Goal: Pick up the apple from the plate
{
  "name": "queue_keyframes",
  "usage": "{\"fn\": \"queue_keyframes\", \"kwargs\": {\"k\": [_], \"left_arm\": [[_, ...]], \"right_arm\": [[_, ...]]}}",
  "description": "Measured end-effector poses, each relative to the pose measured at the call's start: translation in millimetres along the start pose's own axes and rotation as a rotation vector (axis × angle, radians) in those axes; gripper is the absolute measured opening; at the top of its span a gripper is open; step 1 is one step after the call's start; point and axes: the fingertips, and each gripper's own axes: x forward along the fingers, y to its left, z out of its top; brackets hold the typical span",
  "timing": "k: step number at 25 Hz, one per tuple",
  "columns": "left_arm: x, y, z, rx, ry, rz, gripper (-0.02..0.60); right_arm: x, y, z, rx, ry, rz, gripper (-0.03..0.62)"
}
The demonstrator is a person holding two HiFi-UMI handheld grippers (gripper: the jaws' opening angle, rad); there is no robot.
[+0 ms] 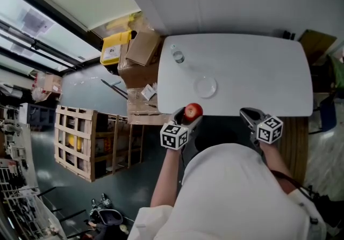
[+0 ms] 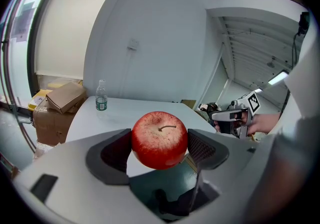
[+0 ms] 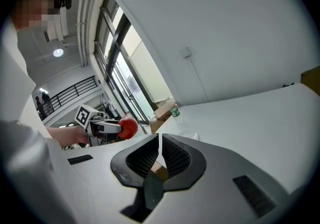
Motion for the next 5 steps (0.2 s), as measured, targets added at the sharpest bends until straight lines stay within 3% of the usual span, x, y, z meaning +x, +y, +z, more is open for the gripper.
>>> {"fn": "queue_keyframes", "kwargs": {"k": [5], "left_arm": [[0.7, -0.2, 3.0, 0.003, 0.001, -0.008, 0.353]], "right_arm": [[0.3, 0.0, 3.3, 0.008, -0.005, -0.004, 0.044]]}}
